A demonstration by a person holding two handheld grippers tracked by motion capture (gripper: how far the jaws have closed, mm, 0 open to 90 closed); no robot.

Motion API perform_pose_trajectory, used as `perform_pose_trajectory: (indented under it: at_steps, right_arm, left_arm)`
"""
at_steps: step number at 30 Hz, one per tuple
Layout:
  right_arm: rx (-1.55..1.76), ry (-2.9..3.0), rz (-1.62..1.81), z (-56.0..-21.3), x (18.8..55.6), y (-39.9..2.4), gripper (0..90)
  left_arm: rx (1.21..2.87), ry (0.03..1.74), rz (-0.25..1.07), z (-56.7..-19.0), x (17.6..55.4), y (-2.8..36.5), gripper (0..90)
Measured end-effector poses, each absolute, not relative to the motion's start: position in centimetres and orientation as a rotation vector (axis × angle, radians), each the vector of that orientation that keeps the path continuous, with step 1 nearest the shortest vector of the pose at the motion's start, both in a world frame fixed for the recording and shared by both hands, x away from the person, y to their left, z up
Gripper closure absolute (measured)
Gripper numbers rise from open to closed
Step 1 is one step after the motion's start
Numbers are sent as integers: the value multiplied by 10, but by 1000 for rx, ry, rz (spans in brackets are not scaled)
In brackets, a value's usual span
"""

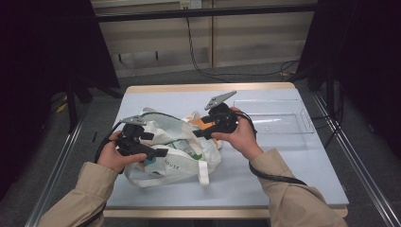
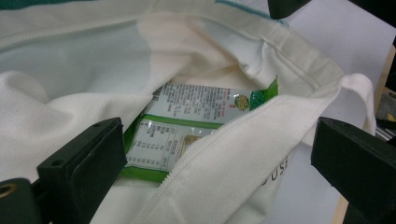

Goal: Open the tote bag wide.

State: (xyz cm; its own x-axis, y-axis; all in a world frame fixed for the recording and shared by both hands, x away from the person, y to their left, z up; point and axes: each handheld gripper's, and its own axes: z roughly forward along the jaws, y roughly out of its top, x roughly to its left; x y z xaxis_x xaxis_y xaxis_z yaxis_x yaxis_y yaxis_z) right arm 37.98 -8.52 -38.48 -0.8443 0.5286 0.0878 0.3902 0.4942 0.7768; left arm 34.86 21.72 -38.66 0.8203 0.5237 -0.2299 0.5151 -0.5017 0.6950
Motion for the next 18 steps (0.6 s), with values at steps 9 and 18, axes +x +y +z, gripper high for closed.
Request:
perform_pose_trajectory:
  at_steps: [9, 18]
  right_arm:
    - [822, 2565, 1287, -397, 382, -83, 387]
    - [844, 2548, 1296, -403, 385, -81, 441]
  left_arm:
    - [2199, 706, -8, -398, 350, 216, 162]
    - [2216, 658, -17, -398, 346, 214, 321]
